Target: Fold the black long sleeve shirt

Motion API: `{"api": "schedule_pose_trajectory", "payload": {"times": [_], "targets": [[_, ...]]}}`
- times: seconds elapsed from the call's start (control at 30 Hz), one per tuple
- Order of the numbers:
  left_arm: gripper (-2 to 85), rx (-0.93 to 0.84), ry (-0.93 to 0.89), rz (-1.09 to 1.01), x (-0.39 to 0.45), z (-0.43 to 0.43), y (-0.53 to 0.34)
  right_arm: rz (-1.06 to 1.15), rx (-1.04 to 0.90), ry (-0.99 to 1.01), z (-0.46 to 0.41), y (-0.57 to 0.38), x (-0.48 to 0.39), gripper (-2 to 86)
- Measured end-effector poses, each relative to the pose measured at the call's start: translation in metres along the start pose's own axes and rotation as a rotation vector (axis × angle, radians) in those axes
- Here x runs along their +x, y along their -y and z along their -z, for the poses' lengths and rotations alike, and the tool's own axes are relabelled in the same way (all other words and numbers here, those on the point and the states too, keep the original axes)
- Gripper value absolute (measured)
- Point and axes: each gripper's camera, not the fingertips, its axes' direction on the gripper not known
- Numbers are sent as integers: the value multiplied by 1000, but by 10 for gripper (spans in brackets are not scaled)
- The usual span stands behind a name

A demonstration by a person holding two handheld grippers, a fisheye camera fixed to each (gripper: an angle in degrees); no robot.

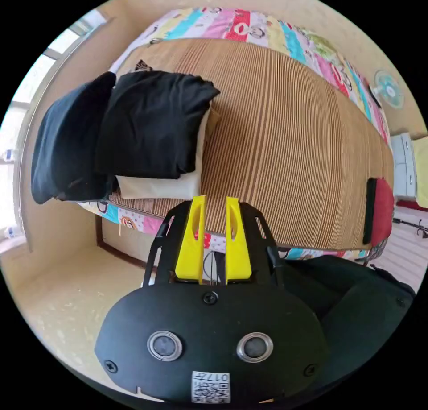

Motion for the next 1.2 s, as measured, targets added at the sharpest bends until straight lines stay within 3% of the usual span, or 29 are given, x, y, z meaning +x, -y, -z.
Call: {"api": "schedule_pose_trajectory", "payload": {"times": [0.17,0.27,0.43,0.57,0.73,0.87,1.07,1.2], "targets": [[89,248,-103,45,-44,39,-39,220,151,338,5,-16,-108,85],[94,278,-187,39,-70,40,-37,397,189,389,-1,-46,-173,85],[97,173,-215,-36,-91,6,-19,557,218,448,-46,-101,-218,82],[82,-18,-154,-8,-111,-45,-19,628,215,525,-99,-138,-202,79],[21,-37,-235,1,-149,-65,-42,770,351,357,-130,-186,-175,81],[1,36,-455,-56,-190,-51,-49,818,372,244,-156,-221,-156,81],[48,178,-547,-139,-204,-18,-34,790,399,249,-177,-253,-141,80],[94,144,-539,-165,-177,-39,-3,804,422,277,-174,-268,-141,79]]}}
